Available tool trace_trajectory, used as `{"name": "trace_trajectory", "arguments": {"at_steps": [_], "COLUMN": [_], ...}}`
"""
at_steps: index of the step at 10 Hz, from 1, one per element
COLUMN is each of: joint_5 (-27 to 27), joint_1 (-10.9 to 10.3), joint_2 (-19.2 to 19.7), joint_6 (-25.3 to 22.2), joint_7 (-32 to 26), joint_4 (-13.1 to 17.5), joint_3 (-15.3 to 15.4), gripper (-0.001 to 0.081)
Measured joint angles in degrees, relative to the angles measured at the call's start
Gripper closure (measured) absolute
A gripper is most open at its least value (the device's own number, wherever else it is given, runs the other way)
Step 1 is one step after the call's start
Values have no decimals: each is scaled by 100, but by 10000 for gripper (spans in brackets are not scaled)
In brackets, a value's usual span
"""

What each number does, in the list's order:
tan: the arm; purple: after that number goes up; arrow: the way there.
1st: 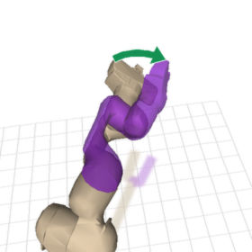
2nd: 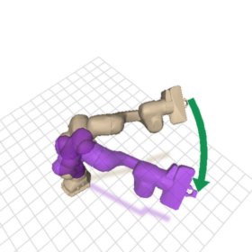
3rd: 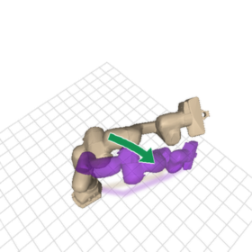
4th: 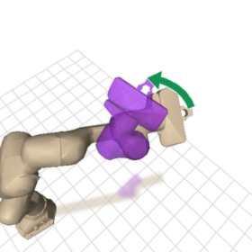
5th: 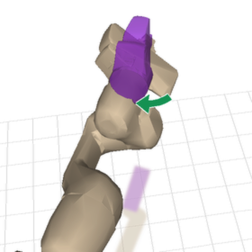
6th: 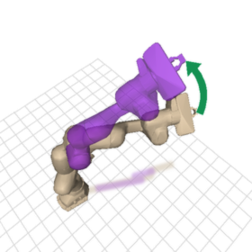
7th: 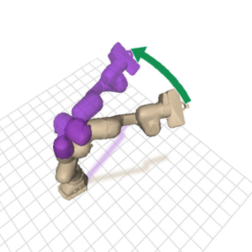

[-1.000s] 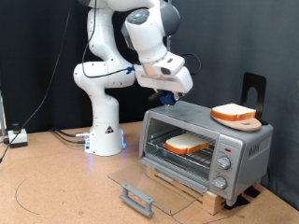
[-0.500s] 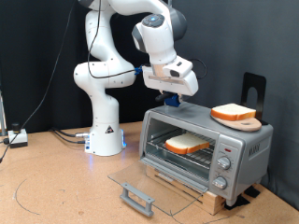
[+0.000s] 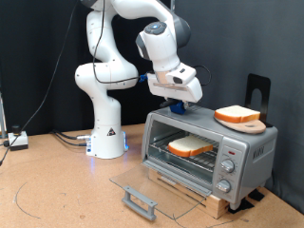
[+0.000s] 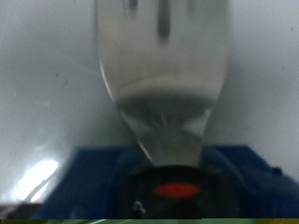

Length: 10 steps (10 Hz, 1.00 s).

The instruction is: Make a piece of toast with the oven

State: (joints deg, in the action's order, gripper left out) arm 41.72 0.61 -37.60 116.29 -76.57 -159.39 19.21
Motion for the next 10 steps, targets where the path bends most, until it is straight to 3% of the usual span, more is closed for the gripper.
{"name": "trace_trajectory", "arguments": {"at_steps": [1,2,3,4,5,8,10], "joint_5": [70,83,87,137,218,237,226], "joint_1": [-41,-71,-89,-102,-115,-114,-105], "joint_2": [-7,-20,-48,-105,-210,-734,-722], "joint_6": [0,-1,-10,-51,-99,-341,-141], "joint_7": [-71,-94,-114,-197,-329,-439,-640], "joint_4": [7,17,34,68,114,211,162], "joint_3": [2,2,2,-27,-101,-345,-347], "gripper": [237,237,63,63,8,-3,-3]}}
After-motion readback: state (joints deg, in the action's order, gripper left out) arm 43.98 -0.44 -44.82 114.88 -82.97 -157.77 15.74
